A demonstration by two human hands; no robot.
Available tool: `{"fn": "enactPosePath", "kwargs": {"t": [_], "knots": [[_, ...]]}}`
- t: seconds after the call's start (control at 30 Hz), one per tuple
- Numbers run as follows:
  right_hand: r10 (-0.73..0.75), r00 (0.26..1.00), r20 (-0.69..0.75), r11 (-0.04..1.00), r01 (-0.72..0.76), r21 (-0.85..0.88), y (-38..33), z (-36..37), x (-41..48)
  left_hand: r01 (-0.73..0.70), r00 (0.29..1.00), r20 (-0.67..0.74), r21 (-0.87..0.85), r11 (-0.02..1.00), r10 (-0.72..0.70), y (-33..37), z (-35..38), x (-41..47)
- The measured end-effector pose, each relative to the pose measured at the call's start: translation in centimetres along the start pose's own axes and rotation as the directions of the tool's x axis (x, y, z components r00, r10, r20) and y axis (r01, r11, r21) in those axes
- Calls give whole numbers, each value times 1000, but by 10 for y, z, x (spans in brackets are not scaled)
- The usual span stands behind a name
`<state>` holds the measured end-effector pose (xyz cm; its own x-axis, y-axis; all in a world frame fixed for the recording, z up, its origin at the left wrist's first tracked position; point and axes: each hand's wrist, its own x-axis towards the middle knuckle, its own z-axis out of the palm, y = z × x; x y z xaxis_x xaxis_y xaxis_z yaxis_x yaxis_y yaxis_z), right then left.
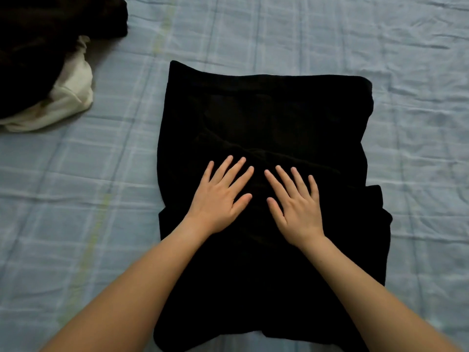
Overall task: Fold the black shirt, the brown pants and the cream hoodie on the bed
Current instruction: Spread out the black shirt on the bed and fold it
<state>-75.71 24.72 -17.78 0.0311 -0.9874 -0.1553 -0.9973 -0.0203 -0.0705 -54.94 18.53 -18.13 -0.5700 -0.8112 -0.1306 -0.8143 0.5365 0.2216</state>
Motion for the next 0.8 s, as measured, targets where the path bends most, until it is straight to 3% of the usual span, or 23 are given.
{"fn": "enactPosePath", "kwargs": {"t": [0.1,0.2,0.3,0.37,0.53,0.67,0.8], "knots": [[-13,997,71,999,10,42,0,-5,2,20,1000,22,-9,1000,-20,3,-5,1],[-104,990,98,983,87,162,14,-30,16,-7,996,-88,-56,998,2,-1,-32,16],[-133,987,-92,967,149,206,48,-64,58,-74,954,-297,-80,994,47,-23,-60,55],[-98,981,-167,975,128,179,71,-84,95,-16,940,-340,-50,999,-2,-47,-75,85],[-121,989,-82,990,126,67,93,-101,183,136,962,-243,30,990,-125,-95,-87,154],[-144,989,37,988,141,59,106,-98,239,205,978,-62,141,968,-198,-128,-82,197],[-186,973,140,982,182,40,113,-88,276,248,968,16,116,962,-251,-151,-75,219]]}}
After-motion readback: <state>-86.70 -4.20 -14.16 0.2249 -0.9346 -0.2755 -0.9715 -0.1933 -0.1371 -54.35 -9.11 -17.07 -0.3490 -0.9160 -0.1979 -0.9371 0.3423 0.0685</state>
